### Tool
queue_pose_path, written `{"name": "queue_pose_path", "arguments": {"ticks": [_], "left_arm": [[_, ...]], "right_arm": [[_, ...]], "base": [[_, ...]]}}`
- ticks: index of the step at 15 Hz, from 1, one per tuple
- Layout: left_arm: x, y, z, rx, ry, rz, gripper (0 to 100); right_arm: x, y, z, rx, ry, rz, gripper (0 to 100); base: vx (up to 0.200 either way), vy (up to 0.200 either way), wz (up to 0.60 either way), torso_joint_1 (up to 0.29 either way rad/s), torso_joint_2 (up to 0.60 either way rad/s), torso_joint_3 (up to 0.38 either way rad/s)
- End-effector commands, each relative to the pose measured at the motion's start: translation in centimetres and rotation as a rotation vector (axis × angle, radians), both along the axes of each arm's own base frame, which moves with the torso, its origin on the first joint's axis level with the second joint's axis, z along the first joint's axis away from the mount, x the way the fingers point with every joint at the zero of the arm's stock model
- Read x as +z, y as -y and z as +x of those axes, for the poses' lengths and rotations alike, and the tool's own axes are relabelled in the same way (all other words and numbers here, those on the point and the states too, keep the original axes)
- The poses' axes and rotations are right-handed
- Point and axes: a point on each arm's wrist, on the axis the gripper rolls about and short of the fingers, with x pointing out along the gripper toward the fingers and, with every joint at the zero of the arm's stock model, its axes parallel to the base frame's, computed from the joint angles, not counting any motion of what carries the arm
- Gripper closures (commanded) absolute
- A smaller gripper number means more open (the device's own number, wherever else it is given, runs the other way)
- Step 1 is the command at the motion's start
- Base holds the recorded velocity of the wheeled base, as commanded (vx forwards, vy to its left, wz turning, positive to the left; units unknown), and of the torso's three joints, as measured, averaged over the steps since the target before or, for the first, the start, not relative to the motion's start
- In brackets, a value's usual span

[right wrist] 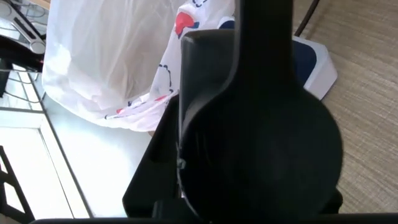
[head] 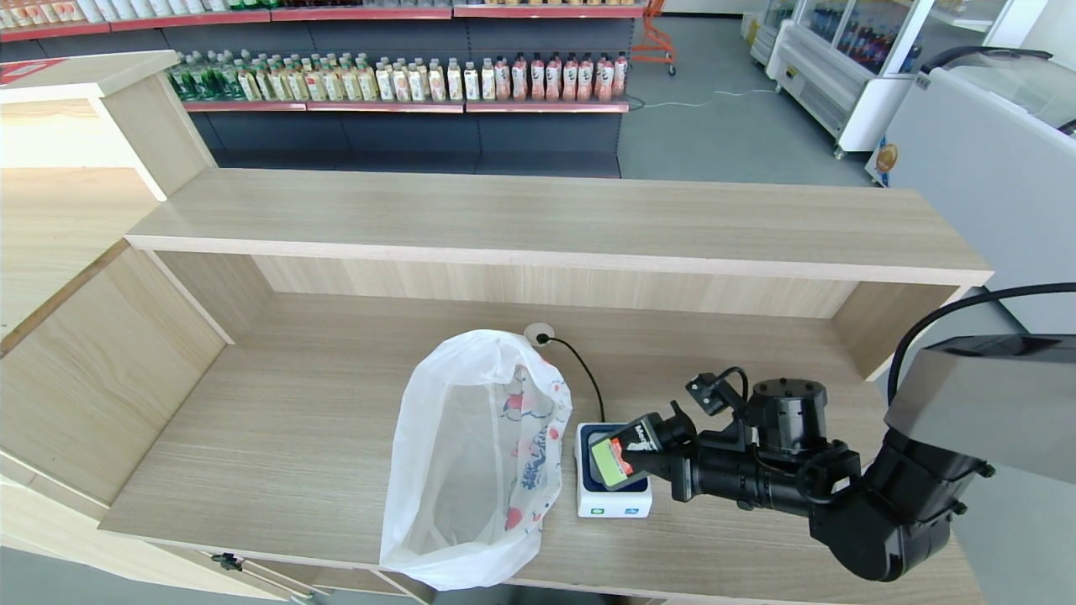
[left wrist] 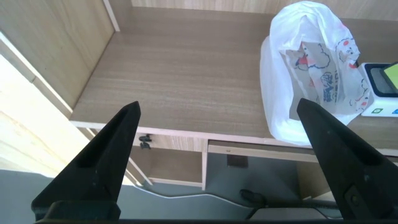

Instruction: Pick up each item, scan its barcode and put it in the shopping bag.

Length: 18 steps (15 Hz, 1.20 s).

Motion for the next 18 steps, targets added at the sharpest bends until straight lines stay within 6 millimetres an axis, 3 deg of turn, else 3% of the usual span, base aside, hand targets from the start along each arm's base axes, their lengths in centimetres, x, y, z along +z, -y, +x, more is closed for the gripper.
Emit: {"name": "queue_pose_path", "arguments": {"ticks": [1,4,7,8,9,12,14,18], "left_arm": [[0.0,0.0,0.0,0.001,0.000,0.000,0],[0.0,0.0,0.0,0.001,0.000,0.000,0],[0.0,0.0,0.0,0.001,0.000,-0.002,0],[0.0,0.0,0.0,0.001,0.000,-0.003,0],[0.0,0.0,0.0,0.001,0.000,-0.003,0],[0.0,0.0,0.0,0.001,0.000,-0.005,0],[0.0,0.0,0.0,0.001,0.000,-0.003,0],[0.0,0.0,0.0,0.002,0.000,-0.005,0]], "right_arm": [[-0.4,-0.2,0.0,0.004,-0.014,-0.003,100],[0.1,-0.4,0.1,-0.004,-0.002,0.008,100],[5.6,0.1,-0.6,-0.040,0.124,0.119,100],[7.8,1.0,-1.1,-0.064,0.169,0.134,100],[8.6,1.6,-1.4,-0.078,0.179,0.134,100],[13.5,4.6,-4.1,-0.130,0.236,0.091,100],[14.3,4.9,-4.9,-0.130,0.231,0.088,100],[14.3,4.8,-4.9,-0.124,0.219,0.074,100]], "base": [[0.000,0.000,0.00,0.000,0.00,0.000],[0.000,0.000,0.00,0.000,0.00,0.000],[0.000,0.000,0.00,0.000,0.00,0.000],[0.000,0.000,0.00,0.000,0.00,0.000],[0.000,0.000,0.00,0.000,0.00,0.000],[0.000,0.000,0.00,0.000,0.00,0.000],[0.000,0.000,0.00,0.000,0.00,0.000],[0.000,0.200,0.00,0.002,0.00,0.002]]}}
